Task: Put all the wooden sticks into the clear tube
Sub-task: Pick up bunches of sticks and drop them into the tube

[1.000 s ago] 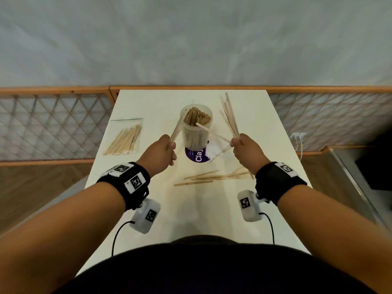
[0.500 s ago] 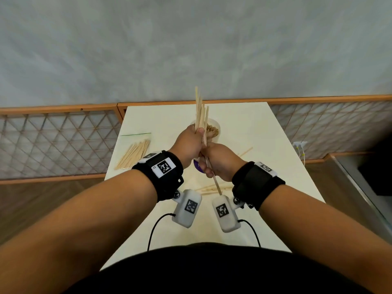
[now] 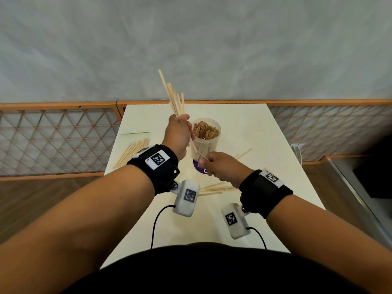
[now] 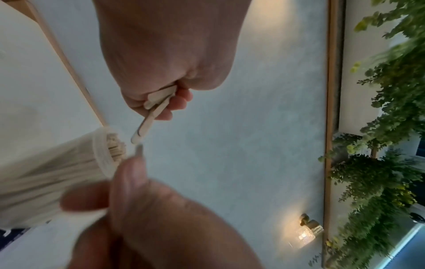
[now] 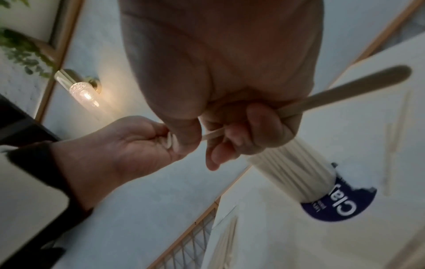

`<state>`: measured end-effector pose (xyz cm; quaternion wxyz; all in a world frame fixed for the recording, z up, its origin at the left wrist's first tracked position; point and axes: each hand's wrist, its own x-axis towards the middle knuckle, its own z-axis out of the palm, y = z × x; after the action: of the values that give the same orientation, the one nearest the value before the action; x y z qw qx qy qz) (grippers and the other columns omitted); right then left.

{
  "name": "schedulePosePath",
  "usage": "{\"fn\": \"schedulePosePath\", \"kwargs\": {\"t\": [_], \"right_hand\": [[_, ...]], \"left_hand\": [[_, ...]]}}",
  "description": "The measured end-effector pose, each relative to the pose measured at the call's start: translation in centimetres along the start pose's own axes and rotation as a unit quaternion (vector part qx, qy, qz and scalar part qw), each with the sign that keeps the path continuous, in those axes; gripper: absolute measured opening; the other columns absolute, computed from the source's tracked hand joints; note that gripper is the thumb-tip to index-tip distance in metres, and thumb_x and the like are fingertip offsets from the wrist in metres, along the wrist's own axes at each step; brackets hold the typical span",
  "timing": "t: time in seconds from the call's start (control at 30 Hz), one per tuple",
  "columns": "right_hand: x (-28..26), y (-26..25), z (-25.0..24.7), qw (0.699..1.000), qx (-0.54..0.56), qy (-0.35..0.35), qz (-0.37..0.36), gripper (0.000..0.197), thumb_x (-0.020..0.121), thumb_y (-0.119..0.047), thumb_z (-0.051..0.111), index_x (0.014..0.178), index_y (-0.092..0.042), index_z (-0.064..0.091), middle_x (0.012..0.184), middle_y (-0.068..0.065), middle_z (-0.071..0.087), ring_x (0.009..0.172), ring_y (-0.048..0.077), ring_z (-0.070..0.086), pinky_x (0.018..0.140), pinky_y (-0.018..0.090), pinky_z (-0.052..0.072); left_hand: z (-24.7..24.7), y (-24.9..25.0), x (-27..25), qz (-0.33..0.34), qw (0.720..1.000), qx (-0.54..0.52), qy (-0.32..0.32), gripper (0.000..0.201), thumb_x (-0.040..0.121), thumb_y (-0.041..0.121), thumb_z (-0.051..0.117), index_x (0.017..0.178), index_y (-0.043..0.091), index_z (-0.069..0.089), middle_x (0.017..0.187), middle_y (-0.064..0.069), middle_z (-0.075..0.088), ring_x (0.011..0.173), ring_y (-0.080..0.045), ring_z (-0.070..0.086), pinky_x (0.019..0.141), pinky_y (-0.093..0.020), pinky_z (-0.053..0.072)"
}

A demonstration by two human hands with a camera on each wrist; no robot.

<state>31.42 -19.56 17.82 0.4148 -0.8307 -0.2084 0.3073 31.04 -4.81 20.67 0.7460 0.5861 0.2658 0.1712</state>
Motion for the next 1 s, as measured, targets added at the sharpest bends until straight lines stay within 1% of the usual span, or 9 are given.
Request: {"fn": "schedulePosePath", "kwargs": {"t": [0.1, 0.2, 0.33, 0.47, 0.57, 0.7, 0.77, 0.87, 1.0], "right_hand": [[0.4, 0.0, -1.3, 0.991, 0.087, 0.100, 0.008, 0.028, 0.092, -0.040, 0.056, 0.086, -0.013, 0.061, 0.073, -0.003, 0.054, 0.057, 0.009, 0.042, 0.054, 0.021, 0.032], [0.8, -1.8, -3.0, 0.959, 0.201, 0.198, -0.035, 0.043, 0.093, -0.048, 0.051, 0.095, -0.006, 0.062, 0.078, 0.001, 0.056, 0.063, 0.011, 0.049, 0.058, 0.024, 0.037], [1.0, -4.9, -3.9, 0.938, 0.298, 0.144, -0.100, 0.025, 0.097, -0.034, 0.052, 0.101, -0.009, 0.055, 0.083, 0.004, 0.061, 0.050, 0.006, 0.056, 0.047, 0.020, 0.043], [1.2, -5.1, -3.7, 0.943, 0.293, 0.120, -0.100, 0.008, 0.101, -0.019, 0.046, 0.099, -0.013, 0.049, 0.080, 0.004, 0.060, 0.045, 0.014, 0.052, 0.037, 0.022, 0.037], [1.0, -5.2, -3.5, 0.942, 0.294, 0.117, -0.114, 0.012, 0.101, -0.014, 0.041, 0.091, -0.014, 0.046, 0.072, 0.006, 0.055, 0.049, 0.013, 0.053, 0.037, 0.020, 0.036], [1.3, -6.4, -4.7, 0.932, 0.274, 0.181, -0.156, 0.016, 0.101, -0.010, 0.040, 0.087, -0.015, 0.045, 0.067, 0.005, 0.048, 0.057, 0.018, 0.048, 0.047, 0.022, 0.044], [1.5, -7.6, -5.9, 0.918, 0.276, 0.224, -0.176, 0.018, 0.101, -0.009, 0.040, 0.086, -0.017, 0.046, 0.068, 0.004, 0.046, 0.059, 0.017, 0.046, 0.055, 0.023, 0.046], [1.4, -8.8, -6.9, 0.901, 0.302, 0.232, -0.207, 0.019, 0.100, -0.007, 0.039, 0.084, -0.016, 0.045, 0.070, 0.005, 0.047, 0.063, 0.017, 0.048, 0.059, 0.024, 0.049], [1.5, -8.0, -5.9, 0.902, 0.320, 0.187, -0.224, 0.013, 0.098, -0.002, 0.044, 0.091, -0.013, 0.049, 0.074, 0.007, 0.053, 0.069, 0.019, 0.057, 0.072, 0.031, 0.056]], "left_hand": [[-0.6, 0.0, 0.1, 0.001, 0.999, 0.022, -0.033, 0.022, 0.103, 0.022, 0.030, 0.091, 0.018, 0.049, 0.068, 0.002, 0.045, 0.055, -0.011, 0.041, 0.055, -0.027, 0.040], [0.0, -0.8, -1.3, -0.009, 0.990, 0.057, -0.130, 0.022, 0.104, 0.022, 0.033, 0.091, 0.016, 0.049, 0.067, 0.002, 0.045, 0.054, -0.011, 0.039, 0.055, -0.027, 0.037], [1.2, -1.6, -3.2, -0.028, 0.958, 0.088, -0.273, 0.025, 0.104, 0.025, 0.033, 0.089, 0.013, 0.048, 0.066, 0.002, 0.046, 0.053, -0.010, 0.042, 0.052, -0.022, 0.041], [1.2, -1.9, -3.4, -0.070, 0.943, 0.053, -0.319, 0.028, 0.104, 0.027, 0.034, 0.084, 0.012, 0.047, 0.065, 0.000, 0.049, 0.056, -0.012, 0.047, 0.057, -0.024, 0.045], [1.2, -2.6, -3.2, -0.078, 0.945, 0.044, -0.314, 0.030, 0.103, 0.029, 0.035, 0.085, 0.011, 0.050, 0.071, -0.002, 0.051, 0.065, -0.016, 0.050, 0.072, -0.030, 0.047], [1.6, -4.2, -2.8, -0.099, 0.960, 0.020, -0.263, 0.031, 0.097, 0.042, 0.045, 0.095, 0.013, 0.057, 0.092, -0.003, 0.060, 0.092, -0.021, 0.061, 0.103, -0.042, 0.044], [1.7, -4.5, -2.4, -0.170, 0.963, -0.039, -0.206, 0.048, 0.094, 0.054, 0.041, 0.104, 0.010, 0.055, 0.104, -0.009, 0.060, 0.098, -0.026, 0.062, 0.099, -0.041, 0.047], [2.3, -4.0, -1.9, -0.299, 0.926, -0.185, -0.136, 0.081, 0.091, 0.066, 0.028, 0.121, -0.008, 0.046, 0.117, -0.025, 0.054, 0.108, -0.038, 0.059, 0.077, -0.042, 0.054], [3.1, -2.9, -1.5, -0.334, 0.888, -0.305, -0.089, 0.066, 0.100, 0.051, 0.026, 0.115, -0.010, 0.048, 0.108, -0.027, 0.057, 0.109, -0.040, 0.061, 0.075, -0.043, 0.057]]}}
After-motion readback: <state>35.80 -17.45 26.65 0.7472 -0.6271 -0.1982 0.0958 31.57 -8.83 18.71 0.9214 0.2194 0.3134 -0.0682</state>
